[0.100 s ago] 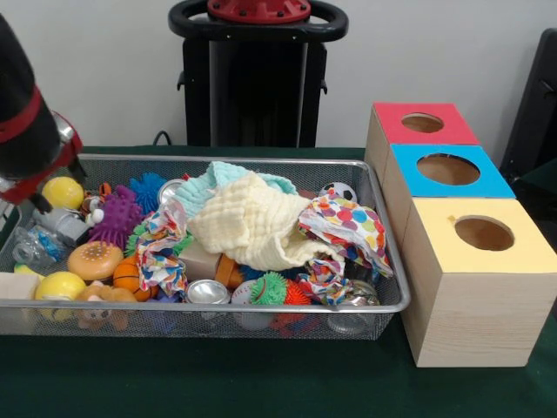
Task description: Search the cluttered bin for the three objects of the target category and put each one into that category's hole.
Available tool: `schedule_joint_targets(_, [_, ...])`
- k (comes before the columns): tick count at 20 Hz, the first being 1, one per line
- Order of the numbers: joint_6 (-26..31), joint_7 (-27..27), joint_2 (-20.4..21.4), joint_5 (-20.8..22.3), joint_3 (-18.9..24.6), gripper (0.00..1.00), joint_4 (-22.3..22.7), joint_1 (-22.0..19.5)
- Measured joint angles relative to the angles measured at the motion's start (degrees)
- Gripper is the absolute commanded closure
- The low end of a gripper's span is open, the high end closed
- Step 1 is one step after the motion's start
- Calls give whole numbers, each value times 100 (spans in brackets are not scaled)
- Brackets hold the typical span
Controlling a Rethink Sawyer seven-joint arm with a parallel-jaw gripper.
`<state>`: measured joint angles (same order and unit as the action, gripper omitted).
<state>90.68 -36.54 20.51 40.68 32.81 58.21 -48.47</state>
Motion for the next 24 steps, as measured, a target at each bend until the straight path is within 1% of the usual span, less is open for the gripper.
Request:
schedule_joint_targets(7, [34, 321, -26, 16, -2, 0, -442, -118])
schedule_joint_targets(11, [34, 321, -83, 22, -4, 0, -517, -107])
schedule_joint_targets(17, [33, 321, -327, 32, -6, 0, -693, 36])
schedule_joint_targets(24, [33, 321, -523, 31, -5, 0, -714, 221])
